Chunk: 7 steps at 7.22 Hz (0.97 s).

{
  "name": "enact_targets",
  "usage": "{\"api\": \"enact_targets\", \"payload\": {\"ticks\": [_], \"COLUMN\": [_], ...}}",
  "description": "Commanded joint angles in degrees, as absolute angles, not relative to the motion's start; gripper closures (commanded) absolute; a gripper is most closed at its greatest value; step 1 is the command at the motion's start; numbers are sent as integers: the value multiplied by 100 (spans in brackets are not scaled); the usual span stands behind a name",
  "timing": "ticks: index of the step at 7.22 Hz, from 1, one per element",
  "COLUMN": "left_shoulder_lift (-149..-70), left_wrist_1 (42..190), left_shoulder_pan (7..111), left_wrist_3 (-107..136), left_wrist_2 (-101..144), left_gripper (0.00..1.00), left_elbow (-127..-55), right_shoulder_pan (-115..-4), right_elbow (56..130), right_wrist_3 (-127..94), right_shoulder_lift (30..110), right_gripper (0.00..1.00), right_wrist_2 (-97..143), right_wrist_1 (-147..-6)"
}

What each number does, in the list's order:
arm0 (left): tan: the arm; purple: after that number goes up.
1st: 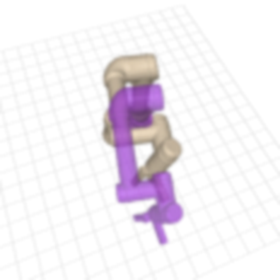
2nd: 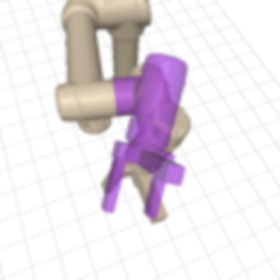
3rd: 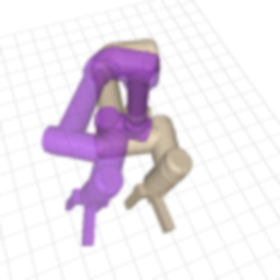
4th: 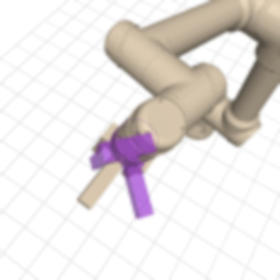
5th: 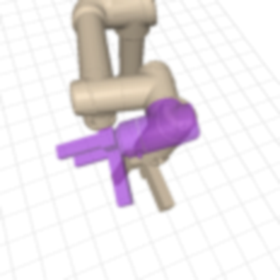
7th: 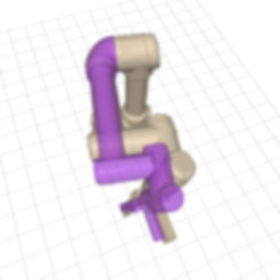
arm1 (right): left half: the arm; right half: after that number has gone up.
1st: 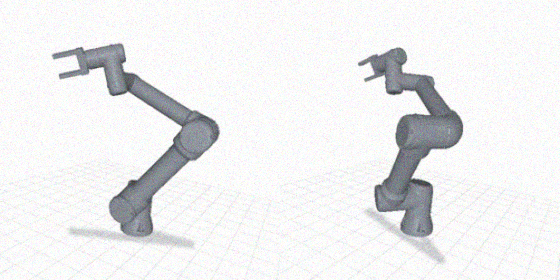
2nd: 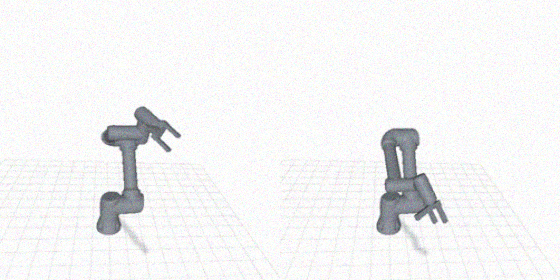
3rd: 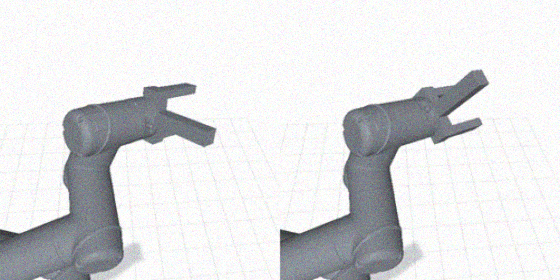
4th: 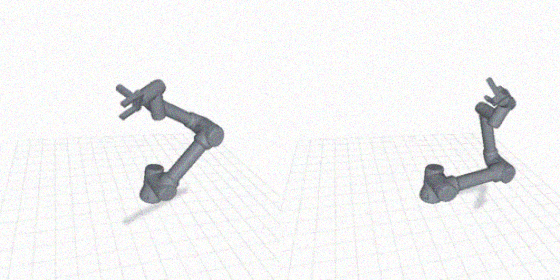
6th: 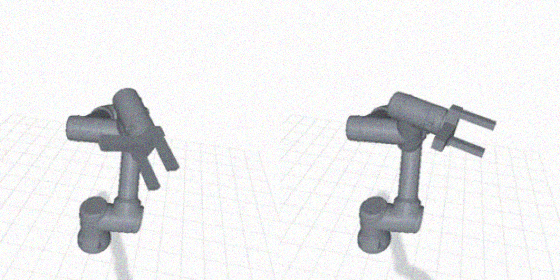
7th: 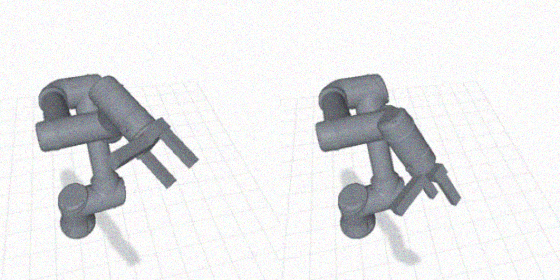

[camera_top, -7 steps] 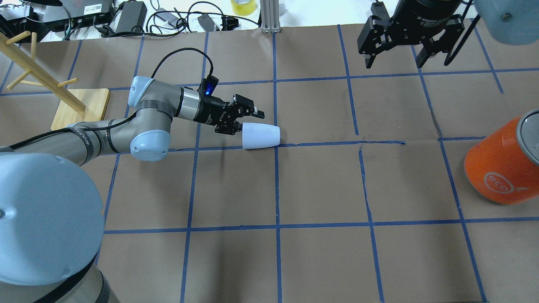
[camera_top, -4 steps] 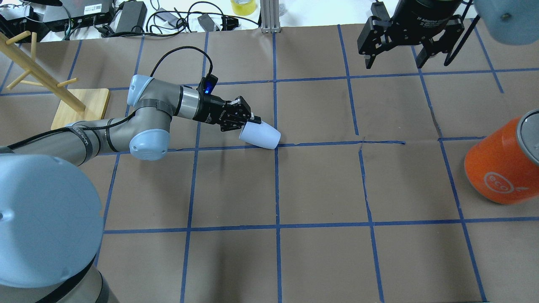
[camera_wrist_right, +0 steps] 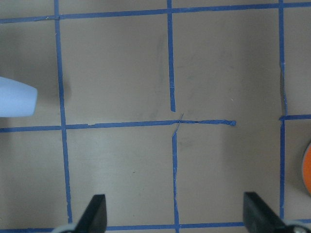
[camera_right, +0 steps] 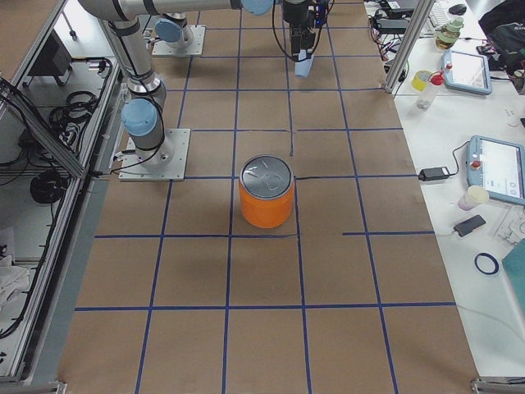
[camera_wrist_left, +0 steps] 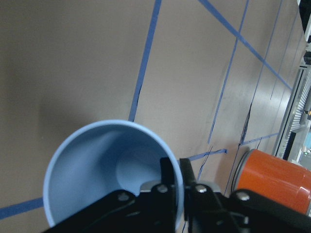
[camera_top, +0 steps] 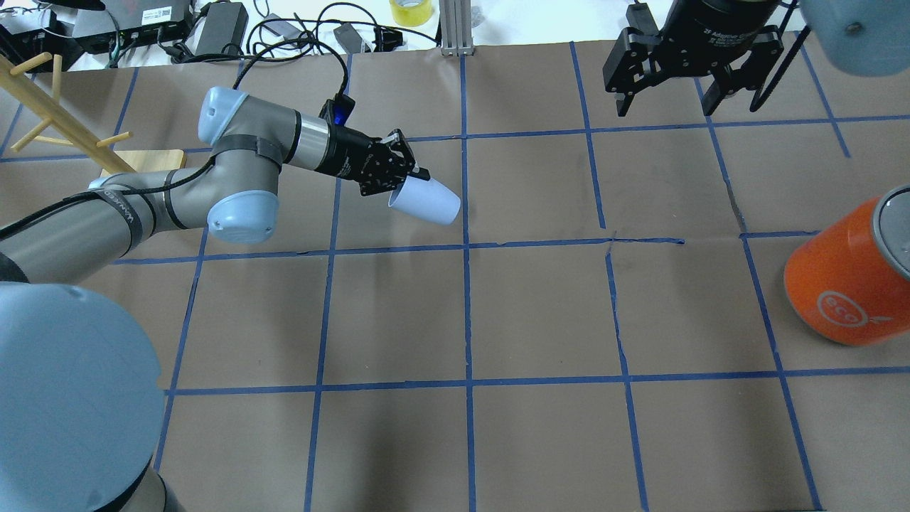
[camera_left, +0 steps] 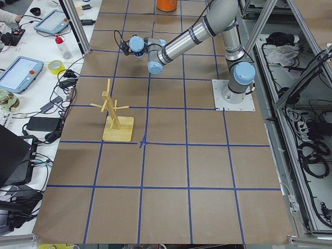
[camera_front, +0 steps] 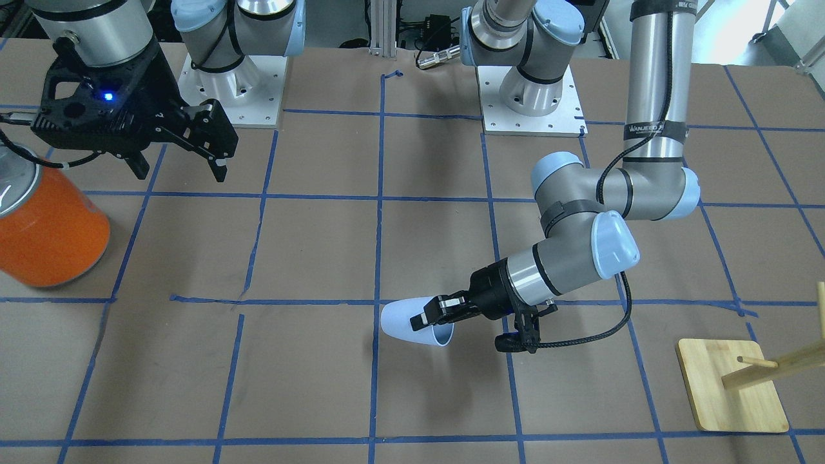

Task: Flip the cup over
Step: 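Lift the cup with the left gripper and carry it toward the wooden stand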

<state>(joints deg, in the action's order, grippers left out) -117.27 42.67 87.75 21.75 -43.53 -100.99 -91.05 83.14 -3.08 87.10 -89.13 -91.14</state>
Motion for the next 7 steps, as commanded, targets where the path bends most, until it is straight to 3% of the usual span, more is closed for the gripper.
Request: {"api": "enact_targets", "payload": {"ticks": [1, 4, 7], "left_shoulder_lift": [-11444, -11382, -11793], "left_wrist_1": [4333, 5532, 5451], "left_shoulder_pan": [8763, 8771, 8701], "left_wrist_3": [2347, 992, -78], "left_wrist_2": [-5311, -7708, -8856], "left_gripper": [100, 100, 100], "left_elbow": [-9923, -9039, -8623], "right_shoulder_pan": [-9105, -9105, -9105], "right_elbow": [8314, 8314, 8314], "right_wrist_3": [-308, -308, -308], "right_shoulder_lift": [8710, 8710, 8710], "right_gripper": [0, 0, 0], "right_wrist_2": [-8912, -8912, -8912], "right_wrist_1": [-9114, -9114, -9114]}}
